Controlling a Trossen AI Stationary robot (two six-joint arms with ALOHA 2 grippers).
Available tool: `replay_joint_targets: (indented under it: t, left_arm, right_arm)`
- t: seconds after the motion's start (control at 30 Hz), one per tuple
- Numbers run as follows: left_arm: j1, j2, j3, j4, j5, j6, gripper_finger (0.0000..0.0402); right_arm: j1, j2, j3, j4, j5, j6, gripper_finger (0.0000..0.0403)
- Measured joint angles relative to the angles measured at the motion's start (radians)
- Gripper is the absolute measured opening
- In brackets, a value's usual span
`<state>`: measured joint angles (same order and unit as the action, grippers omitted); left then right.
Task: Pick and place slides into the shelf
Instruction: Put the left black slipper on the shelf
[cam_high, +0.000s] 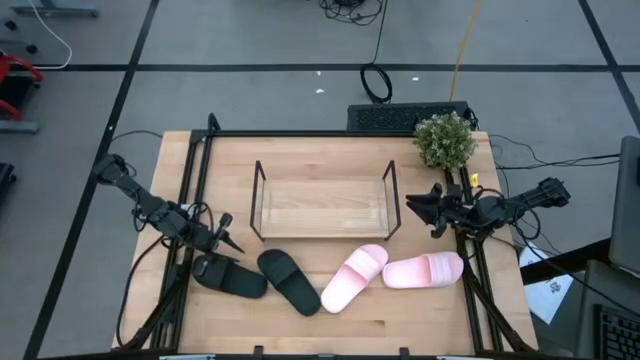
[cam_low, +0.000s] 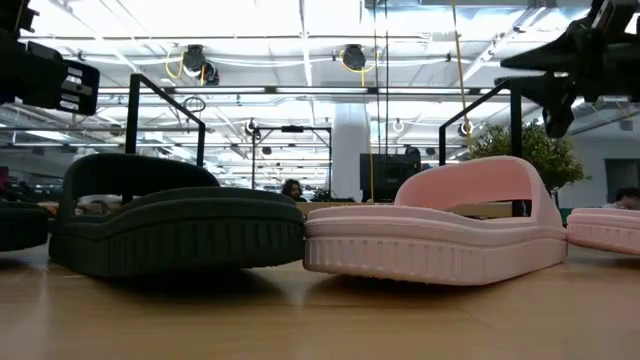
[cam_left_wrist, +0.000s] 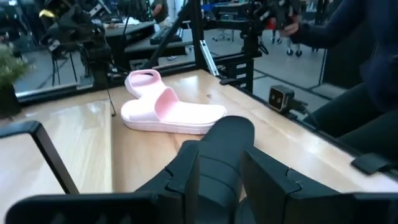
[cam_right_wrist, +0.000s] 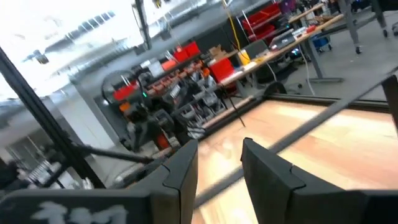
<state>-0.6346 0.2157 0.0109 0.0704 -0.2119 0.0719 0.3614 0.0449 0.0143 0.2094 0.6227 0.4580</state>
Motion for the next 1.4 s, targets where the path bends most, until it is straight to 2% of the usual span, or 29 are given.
replay_joint_targets:
  t: [0.1,0.23,0.3,0.4,0.5,0.6,0.83,0.9,1.03,1.2,1.4]
  left_arm:
    - [0.0,0.0,0.0,0.0,-0.007,0.034,0.0113]
    - [0.0,0.0,0.0,0.015,-0.007,0.032,0.0113]
    - [0.0,0.0,0.0,0.055,-0.007,-0.021,0.0113]
    - [0.0,0.0,0.0,0.133,-0.007,-0.185,0.0113]
    - [0.0,0.0,0.0,0.203,-0.011,-0.316,0.0113]
    - [0.0,-0.001,0.0,0.31,-0.061,-0.326,0.0113]
    - [0.0,0.0,0.0,0.44,-0.062,-0.385,0.0113]
    - [0.0,0.0,0.0,0.472,-0.062,-0.429,0.0113]
    - [0.001,0.0,0.0,0.524,-0.062,-0.425,0.0113]
    - [0.001,0.0,0.0,0.578,-0.06,-0.423,0.0113]
    - [-0.036,0.017,0.05,0.596,0.002,-0.343,0.0113]
  right_arm:
    - [0.0,0.012,0.0,0.088,-0.057,0.002,0.0116]
    - [0.001,0.042,0.0,0.21,-0.274,0.01,0.0116]
    - [0.001,0.065,0.0,0.276,-0.327,0.065,0.0116]
    - [0.001,0.117,0.0,0.375,-0.326,0.136,0.0116]
    - [0.001,0.189,0.0,0.466,-0.263,0.173,0.0116]
    - [0.001,0.278,0.0,0.509,-0.227,0.178,0.0116]
    - [0.001,0.484,0.001,0.695,-0.231,0.105,0.0116]
    - [0.0,0.524,0.001,0.804,-0.262,0.039,0.0116]
    - [0.001,0.565,0.034,0.982,-0.408,-0.13,0.0116]
    - [0.001,0.59,0.151,0.956,-0.564,-0.247,0.0116]
    - [0.016,0.694,0.362,0.804,-0.719,-0.312,0.0116]
